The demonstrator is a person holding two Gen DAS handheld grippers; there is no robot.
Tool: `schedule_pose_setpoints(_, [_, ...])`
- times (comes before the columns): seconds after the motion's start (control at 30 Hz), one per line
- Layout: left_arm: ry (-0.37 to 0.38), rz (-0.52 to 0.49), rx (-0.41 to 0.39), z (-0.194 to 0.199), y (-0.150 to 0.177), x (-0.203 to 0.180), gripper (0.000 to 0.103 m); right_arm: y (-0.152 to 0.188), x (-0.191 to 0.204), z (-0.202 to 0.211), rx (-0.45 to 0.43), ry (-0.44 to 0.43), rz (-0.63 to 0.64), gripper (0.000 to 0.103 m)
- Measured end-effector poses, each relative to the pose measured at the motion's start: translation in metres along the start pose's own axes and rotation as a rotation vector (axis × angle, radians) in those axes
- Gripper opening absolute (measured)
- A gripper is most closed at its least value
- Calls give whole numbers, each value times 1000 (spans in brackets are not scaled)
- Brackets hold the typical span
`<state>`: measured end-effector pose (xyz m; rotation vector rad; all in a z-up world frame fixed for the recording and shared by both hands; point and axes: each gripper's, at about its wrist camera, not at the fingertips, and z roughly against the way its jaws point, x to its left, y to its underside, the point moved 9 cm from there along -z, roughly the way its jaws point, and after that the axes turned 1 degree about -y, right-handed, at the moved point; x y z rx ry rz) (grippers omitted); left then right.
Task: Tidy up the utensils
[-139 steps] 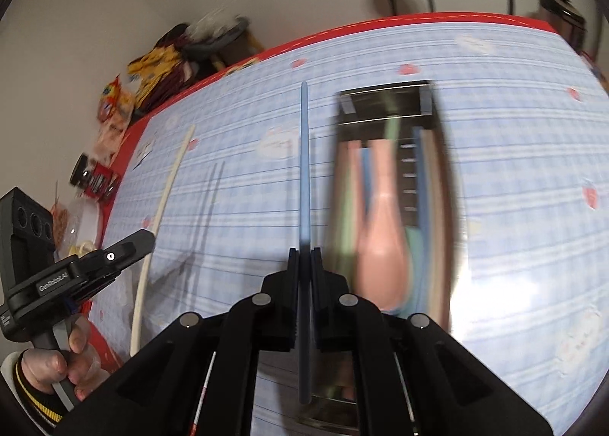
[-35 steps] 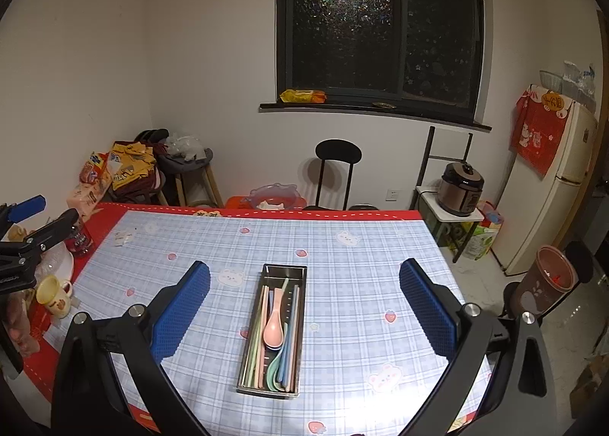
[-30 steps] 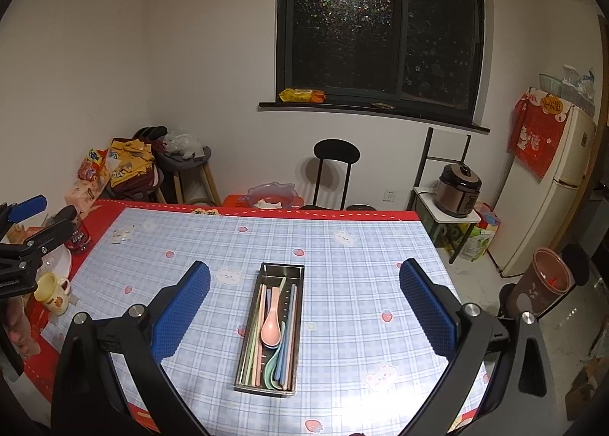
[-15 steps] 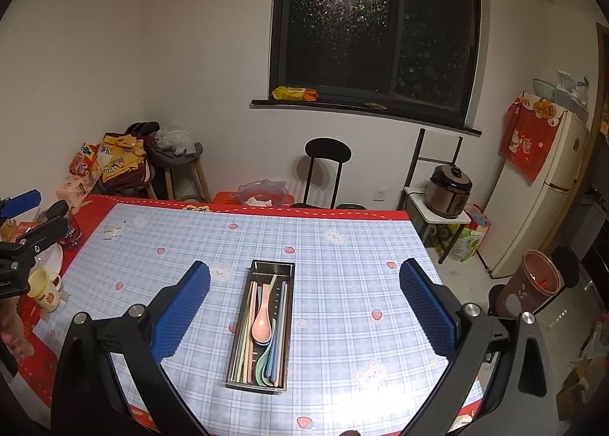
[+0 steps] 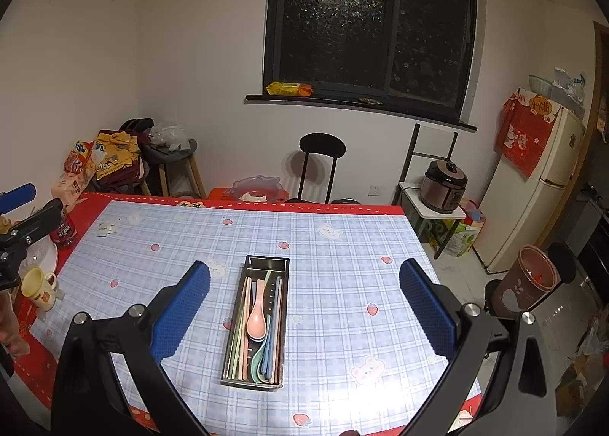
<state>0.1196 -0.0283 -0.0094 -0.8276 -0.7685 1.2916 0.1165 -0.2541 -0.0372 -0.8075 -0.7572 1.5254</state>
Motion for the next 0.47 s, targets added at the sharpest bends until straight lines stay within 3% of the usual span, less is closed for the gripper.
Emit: schedule_pose_setpoints(0.47, [-8, 10, 8, -5, 1, 1, 98, 1, -8, -3, 8, 16, -17, 97])
